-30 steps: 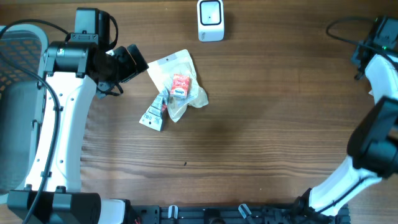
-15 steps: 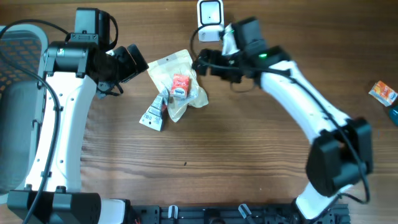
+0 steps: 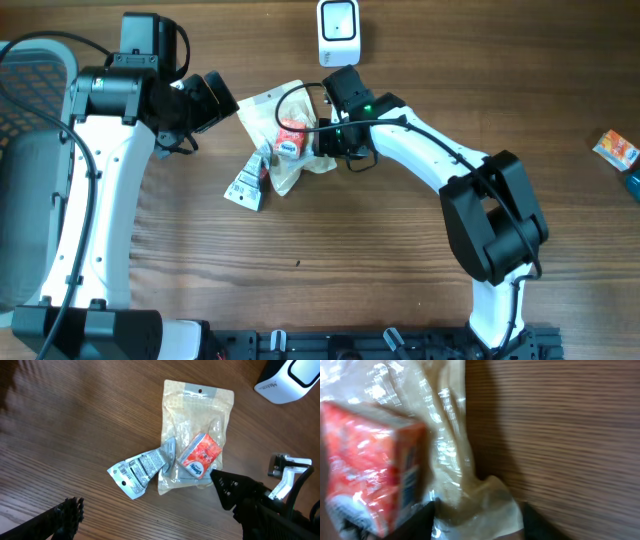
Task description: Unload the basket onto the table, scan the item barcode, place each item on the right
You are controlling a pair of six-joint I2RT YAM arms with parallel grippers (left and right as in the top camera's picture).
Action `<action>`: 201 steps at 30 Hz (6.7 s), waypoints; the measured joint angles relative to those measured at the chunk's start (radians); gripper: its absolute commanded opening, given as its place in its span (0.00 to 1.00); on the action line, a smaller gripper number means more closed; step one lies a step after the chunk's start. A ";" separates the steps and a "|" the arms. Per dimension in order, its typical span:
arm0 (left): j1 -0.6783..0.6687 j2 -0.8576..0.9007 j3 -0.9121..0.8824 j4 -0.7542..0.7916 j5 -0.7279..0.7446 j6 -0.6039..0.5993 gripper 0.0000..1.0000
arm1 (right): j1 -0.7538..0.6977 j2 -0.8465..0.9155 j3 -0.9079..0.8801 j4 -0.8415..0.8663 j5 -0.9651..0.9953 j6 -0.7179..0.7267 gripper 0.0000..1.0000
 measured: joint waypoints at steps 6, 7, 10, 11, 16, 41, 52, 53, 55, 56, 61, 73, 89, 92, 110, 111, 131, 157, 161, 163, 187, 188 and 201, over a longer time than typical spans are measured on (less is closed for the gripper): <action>0.000 0.000 0.000 0.000 0.000 0.000 1.00 | 0.000 -0.003 0.013 -0.111 0.129 -0.014 0.12; 0.000 0.000 0.000 0.000 0.000 0.000 1.00 | 0.000 -0.013 0.019 -0.157 0.182 -0.024 0.05; 0.000 0.000 0.000 0.000 0.000 0.000 1.00 | -0.001 -0.074 0.019 -0.232 0.331 -0.035 0.07; 0.000 0.000 0.000 0.000 0.000 0.000 1.00 | -0.001 -0.110 0.019 -0.249 0.362 -0.035 0.27; 0.000 0.000 0.000 0.001 0.000 0.000 1.00 | -0.001 -0.177 0.022 -0.195 0.226 -0.123 0.58; 0.000 0.000 -0.031 -0.111 0.012 0.011 1.00 | -0.145 -0.256 -0.017 -0.089 -0.180 -0.014 0.97; -0.107 0.026 -0.678 0.592 0.068 0.078 0.86 | -0.156 -0.266 -0.013 -0.096 -0.176 -0.080 0.92; -0.121 0.026 -0.698 0.640 0.072 0.078 0.86 | -0.156 -0.266 -0.013 -0.098 -0.176 -0.080 0.91; -0.149 0.026 -0.718 0.695 0.075 0.078 0.86 | -0.156 -0.266 -0.013 -0.098 -0.176 -0.080 0.91; -0.162 0.027 -0.727 0.720 0.074 0.078 0.86 | -0.156 -0.266 -0.013 -0.100 -0.176 -0.080 0.91; -0.280 0.105 -0.738 0.814 0.155 0.060 0.84 | -0.158 -0.266 -0.013 -0.115 -0.176 -0.080 0.91; -0.014 -0.210 -0.633 0.649 0.226 0.052 0.82 | -0.152 -0.266 -0.013 -0.130 -0.207 -0.192 0.84; 0.078 -0.209 -0.634 0.431 -0.113 -0.047 0.92 | 0.224 0.034 -0.011 0.116 0.083 -0.076 0.40; 0.078 -0.209 -0.634 0.428 -0.120 -0.053 0.95 | 0.228 0.043 -0.011 0.116 0.082 -0.069 0.15; 0.078 -0.209 -0.634 0.423 -0.120 -0.053 1.00 | 0.183 -0.229 0.048 -0.252 1.165 -0.147 0.05; 0.078 -0.209 -0.634 0.423 -0.120 -0.053 1.00 | 0.142 -0.229 0.043 -0.226 1.178 -0.150 0.05; 0.078 -0.209 -0.634 0.426 -0.120 -0.053 1.00 | -0.057 -0.013 -0.076 -0.165 0.549 -0.124 0.40; 0.078 -0.209 -0.634 0.435 -0.120 -0.053 1.00 | -0.342 -0.099 -0.103 -0.071 0.240 -0.484 0.55; 0.078 -0.209 -0.634 0.435 -0.120 -0.053 1.00 | -0.342 -0.067 -0.119 -0.023 0.256 -0.502 0.54; 0.078 -0.209 -0.634 0.435 -0.120 -0.053 1.00 | -0.343 -0.043 -0.138 -0.019 0.259 -0.506 0.50; 0.078 -0.209 -0.634 0.435 -0.120 -0.053 1.00 | -0.251 -0.047 0.145 -0.013 0.156 -0.314 0.05; 0.078 -0.209 -0.634 0.435 -0.120 -0.053 1.00 | -0.245 -0.047 0.156 0.011 0.156 -0.306 0.05; 0.078 -0.209 -0.634 0.435 -0.120 -0.053 1.00 | -0.117 -0.045 0.183 0.335 0.436 -0.338 0.05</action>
